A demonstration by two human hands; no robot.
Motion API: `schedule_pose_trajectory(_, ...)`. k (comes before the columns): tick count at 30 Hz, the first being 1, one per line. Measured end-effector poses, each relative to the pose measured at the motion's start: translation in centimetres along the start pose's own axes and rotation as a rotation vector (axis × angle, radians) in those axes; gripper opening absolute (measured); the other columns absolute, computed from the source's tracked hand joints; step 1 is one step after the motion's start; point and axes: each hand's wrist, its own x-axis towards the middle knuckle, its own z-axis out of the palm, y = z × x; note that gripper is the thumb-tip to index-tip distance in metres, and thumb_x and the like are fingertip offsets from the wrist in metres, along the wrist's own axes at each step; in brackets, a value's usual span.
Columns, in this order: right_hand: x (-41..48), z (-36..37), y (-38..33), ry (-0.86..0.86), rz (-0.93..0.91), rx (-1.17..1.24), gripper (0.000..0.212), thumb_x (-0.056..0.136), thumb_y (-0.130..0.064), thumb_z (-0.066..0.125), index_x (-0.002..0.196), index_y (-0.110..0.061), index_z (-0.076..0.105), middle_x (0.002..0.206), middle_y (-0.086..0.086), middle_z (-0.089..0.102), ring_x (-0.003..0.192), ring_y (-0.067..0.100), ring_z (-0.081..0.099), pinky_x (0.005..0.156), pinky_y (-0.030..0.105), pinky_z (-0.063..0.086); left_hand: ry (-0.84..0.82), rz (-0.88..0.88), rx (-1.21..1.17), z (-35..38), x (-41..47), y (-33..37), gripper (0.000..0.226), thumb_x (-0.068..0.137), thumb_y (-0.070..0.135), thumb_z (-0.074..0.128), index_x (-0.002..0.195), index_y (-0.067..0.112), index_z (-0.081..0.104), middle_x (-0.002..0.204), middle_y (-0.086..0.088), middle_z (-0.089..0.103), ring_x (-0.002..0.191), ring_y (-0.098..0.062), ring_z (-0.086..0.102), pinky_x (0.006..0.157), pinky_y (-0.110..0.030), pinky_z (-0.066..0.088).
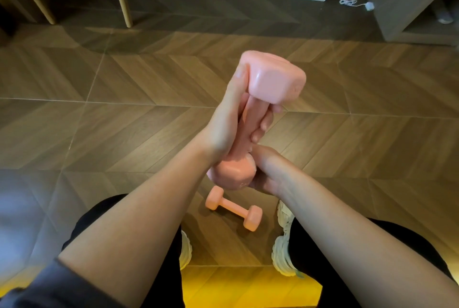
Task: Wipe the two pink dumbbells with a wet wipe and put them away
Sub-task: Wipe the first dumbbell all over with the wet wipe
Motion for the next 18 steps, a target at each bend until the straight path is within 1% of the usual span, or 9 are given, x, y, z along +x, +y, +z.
schedule_pose_trajectory(2,0.2,-0.1,0.4,0.001,-0.011,-0.018,0.02,0.101,-0.021,0.05,0.085,-0.018,0.063,0.066,-0.003,0.069,0.067,0.014,0.063,0.055,0.027,0.054,-0.069,-0.082,-0.001,-0.3,0.0,0.0,0.086,0.087,0.075,0.018,0.084,0.0,0.062,0.058,-0.008,0.052,0.046,-0.018,0.042,0.05,-0.032,0.033)
schedule_pose_trajectory(4,0.1,-0.3,0.3,0.031,-0.018,0.026,0.022,0.101,-0.017,0.048,0.086,-0.017,0.064,0.072,-0.001,0.069,0.071,0.015,0.064,0.065,0.033,0.055,-0.078,-0.104,0.057,-0.5,0.2,-0.1,0.089,0.078,0.084,0.026,0.082,0.002,0.061,0.064,-0.01,0.053,0.053,-0.021,0.046,0.054,-0.033,0.038)
schedule_pose_trajectory(6,0.0,-0.5,0.1,0.071,-0.016,0.041,0.021,0.1,-0.016,0.049,0.087,-0.016,0.065,0.081,0.003,0.07,0.077,0.018,0.065,0.077,0.039,0.057,-0.02,-0.05,0.192,-0.3,0.5,-0.3,0.09,0.073,0.091,0.036,0.081,0.004,0.058,0.065,-0.006,0.055,0.058,-0.021,0.049,0.055,-0.031,0.041)
schedule_pose_trajectory(8,-0.3,-0.8,-0.1,0.086,-0.026,0.044,0.025,0.1,-0.011,0.044,0.086,-0.017,0.064,0.082,0.006,0.067,0.076,0.019,0.063,0.087,0.044,0.055,0.104,-0.032,0.22,-0.3,0.6,-0.5,0.077,0.079,0.08,0.045,0.089,0.005,0.057,0.067,0.0,0.056,0.058,-0.015,0.051,0.056,-0.025,0.044)
schedule_pose_trajectory(10,-0.4,-1.1,-0.1,0.06,-0.041,0.092,0.028,0.1,-0.005,0.042,0.085,-0.016,0.063,0.073,0.004,0.065,0.071,0.016,0.061,0.084,0.043,0.054,0.229,-0.033,0.171,-0.6,0.8,-0.4,0.067,0.081,0.069,0.047,0.094,0.005,0.058,0.07,-0.001,0.057,0.059,-0.013,0.051,0.059,-0.022,0.046)
schedule_pose_trajectory(13,-0.8,-0.9,-0.3,0.021,-0.076,0.093,0.014,0.097,-0.012,0.056,0.088,-0.013,0.066,0.085,0.007,0.075,0.091,0.022,0.067,0.088,0.042,0.057,0.316,-0.031,0.121,-1.3,0.9,-0.3,0.07,0.07,0.075,0.047,0.085,0.008,0.057,0.069,-0.001,0.057,0.058,-0.014,0.049,0.06,-0.026,0.045)
schedule_pose_trajectory(15,-0.5,-0.4,-0.2,0.048,-0.056,0.084,0.015,0.098,-0.015,0.056,0.085,-0.012,0.065,0.102,0.014,0.073,0.093,0.024,0.063,0.083,0.04,0.058,0.313,-0.022,0.109,-1.0,0.6,-0.2,0.07,0.066,0.077,0.047,0.077,0.008,0.052,0.064,0.0,0.051,0.055,-0.013,0.043,0.054,-0.023,0.039)
schedule_pose_trajectory(17,-0.2,0.1,-0.2,0.077,-0.034,0.077,0.011,0.098,-0.016,0.055,0.097,-0.012,0.065,0.104,0.014,0.071,0.089,0.023,0.066,0.072,0.037,0.06,0.239,0.015,0.053,-0.4,0.4,-0.2,0.074,0.065,0.077,0.053,0.083,0.005,0.052,0.063,-0.003,0.044,0.053,-0.012,0.037,0.051,-0.025,0.03)
schedule_pose_trajectory(18,-0.1,0.2,-0.1,0.09,-0.028,0.068,0.012,0.098,-0.015,0.054,0.103,-0.012,0.065,0.103,0.013,0.071,0.09,0.024,0.069,0.075,0.039,0.06,0.187,0.032,0.011,0.0,0.3,-0.3,0.076,0.065,0.077,0.053,0.088,0.005,0.054,0.063,-0.005,0.04,0.053,-0.011,0.034,0.051,-0.026,0.026)
